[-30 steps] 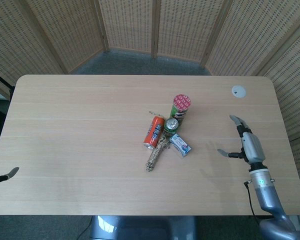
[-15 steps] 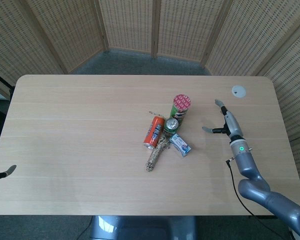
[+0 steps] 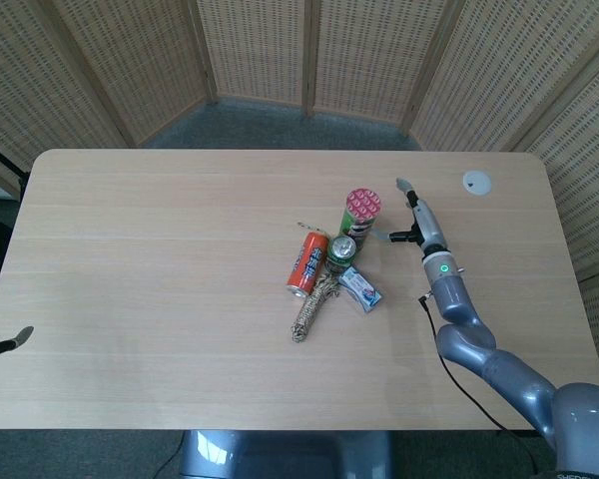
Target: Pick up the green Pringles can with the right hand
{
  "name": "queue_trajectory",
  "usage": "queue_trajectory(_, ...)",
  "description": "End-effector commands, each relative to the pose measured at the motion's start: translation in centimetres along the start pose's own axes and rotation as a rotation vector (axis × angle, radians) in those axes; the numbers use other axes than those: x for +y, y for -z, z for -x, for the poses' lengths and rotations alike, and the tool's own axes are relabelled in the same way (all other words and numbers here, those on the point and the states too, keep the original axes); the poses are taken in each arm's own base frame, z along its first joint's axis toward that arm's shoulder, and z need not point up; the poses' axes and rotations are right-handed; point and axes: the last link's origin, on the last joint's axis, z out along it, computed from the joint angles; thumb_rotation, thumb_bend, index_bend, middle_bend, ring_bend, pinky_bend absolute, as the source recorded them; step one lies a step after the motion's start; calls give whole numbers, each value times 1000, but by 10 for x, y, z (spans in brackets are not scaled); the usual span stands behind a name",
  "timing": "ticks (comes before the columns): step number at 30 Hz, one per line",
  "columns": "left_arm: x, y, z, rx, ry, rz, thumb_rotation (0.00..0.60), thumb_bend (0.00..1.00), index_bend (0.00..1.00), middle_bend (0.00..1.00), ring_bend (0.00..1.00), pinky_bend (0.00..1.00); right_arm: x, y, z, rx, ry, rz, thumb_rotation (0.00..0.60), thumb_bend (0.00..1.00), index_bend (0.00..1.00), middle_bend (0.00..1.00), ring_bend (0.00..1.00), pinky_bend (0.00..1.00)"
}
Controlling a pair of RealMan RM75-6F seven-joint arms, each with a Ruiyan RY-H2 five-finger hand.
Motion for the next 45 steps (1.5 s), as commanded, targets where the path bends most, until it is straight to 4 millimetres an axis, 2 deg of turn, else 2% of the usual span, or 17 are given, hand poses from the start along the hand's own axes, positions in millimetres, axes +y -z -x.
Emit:
queue_trajectory(1, -1, -1, 1, 2, -4, -4, 600, 0, 0, 0, 0, 0, -4, -2, 9, -9, -11, -4, 600, 0, 0, 0, 0, 0)
queue_trajectory(12, -2, -3, 3, -4, -13, -14, 600, 0, 0, 0, 0, 0, -35, -5, 37, -51, -92, -46, 600, 0, 0, 0, 0, 0)
queue_trajectory(18, -3, -4, 1, 5, -10, -19, 600, 0, 0, 0, 0, 0, -43, -6, 47, -4, -187, -58, 600, 0, 0, 0, 0, 2)
queue_trajectory(22, -5, -4, 0, 7, -10, -24, 600, 0, 0, 0, 0, 0, -41, -6, 52, 11, -202, -60, 600, 0, 3, 13, 0, 156)
queue_trajectory(23, -5, -4, 0, 7, -9, -24, 600, 0, 0, 0, 0, 0, -40, -6, 52, 16, -199, -59, 600, 0, 25, 38, 1, 183)
queue_trajectory(27, -5, -4, -1, 8, -7, -21, 600, 0, 0, 0, 0, 0, -33, -6, 54, 26, -181, -46, 600, 0, 340, 268, 149, 349)
queue_trajectory(31, -5, -4, -1, 8, -4, -20, 600, 0, 0, 0, 0, 0, -30, -6, 53, 39, -178, -44, 600, 0, 472, 398, 269, 464)
queue_trajectory(38, -3, -4, 0, 4, 0, -17, 600, 0, 0, 0, 0, 0, -38, -4, 47, 53, -198, -78, 600, 0, 496, 419, 288, 484)
queue_trajectory(41, -3, -4, 0, 2, 5, -13, 600, 0, 0, 0, 0, 0, -47, -3, 41, 62, -195, -104, 600, 0, 496, 419, 289, 484)
queue_trajectory(45, -3, -4, -2, 2, 15, -12, 600, 0, 0, 0, 0, 0, -69, 0, 26, 79, -192, -152, 600, 0, 495, 419, 289, 485)
